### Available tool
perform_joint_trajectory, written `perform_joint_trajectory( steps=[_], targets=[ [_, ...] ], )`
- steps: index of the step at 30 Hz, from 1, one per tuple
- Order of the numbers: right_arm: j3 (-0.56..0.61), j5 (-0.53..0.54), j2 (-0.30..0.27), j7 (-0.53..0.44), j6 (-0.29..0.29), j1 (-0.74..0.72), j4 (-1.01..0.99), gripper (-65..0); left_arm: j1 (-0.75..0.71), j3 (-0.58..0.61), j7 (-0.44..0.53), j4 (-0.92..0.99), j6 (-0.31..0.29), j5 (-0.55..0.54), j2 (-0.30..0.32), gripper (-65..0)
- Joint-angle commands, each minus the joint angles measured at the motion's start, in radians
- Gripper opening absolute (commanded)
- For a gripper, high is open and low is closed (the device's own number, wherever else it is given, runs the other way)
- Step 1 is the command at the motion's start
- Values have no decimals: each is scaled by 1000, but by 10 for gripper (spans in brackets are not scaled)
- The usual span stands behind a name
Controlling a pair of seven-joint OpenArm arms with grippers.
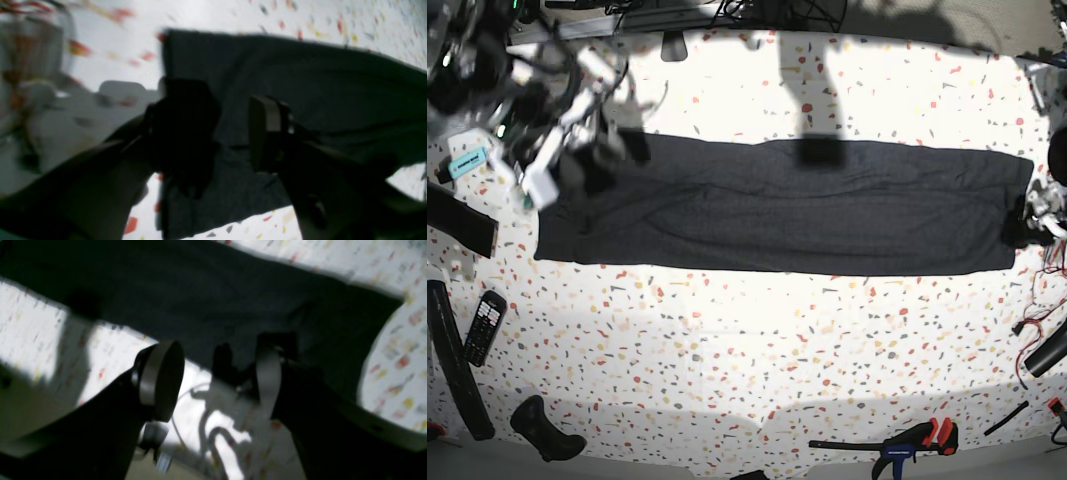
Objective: Fold the T-shirt properly
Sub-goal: 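Grasp both strip ends and pull them apart to straighten the strip, then grasp the strip end with the left gripper and lift it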
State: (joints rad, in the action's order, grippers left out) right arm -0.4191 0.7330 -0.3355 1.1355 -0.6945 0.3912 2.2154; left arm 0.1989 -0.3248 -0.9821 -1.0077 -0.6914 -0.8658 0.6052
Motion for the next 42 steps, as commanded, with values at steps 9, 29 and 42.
perform_joint_trajectory(
  steps=[9, 29, 42],
  targets=[
    [-5, 92, -11, -21, -4, 241, 25, -286, -40, -7, 206, -16, -7, 222, 29, -314],
    [-5, 116, -11, -21, -4, 254, 30, -286, -100, -7, 96, -13, -7, 132, -80, -315],
    [-5, 116, -11, -35, -4, 252, 30, -286, -99, -7, 174, -13, -7, 15, -5, -546]
  ],
)
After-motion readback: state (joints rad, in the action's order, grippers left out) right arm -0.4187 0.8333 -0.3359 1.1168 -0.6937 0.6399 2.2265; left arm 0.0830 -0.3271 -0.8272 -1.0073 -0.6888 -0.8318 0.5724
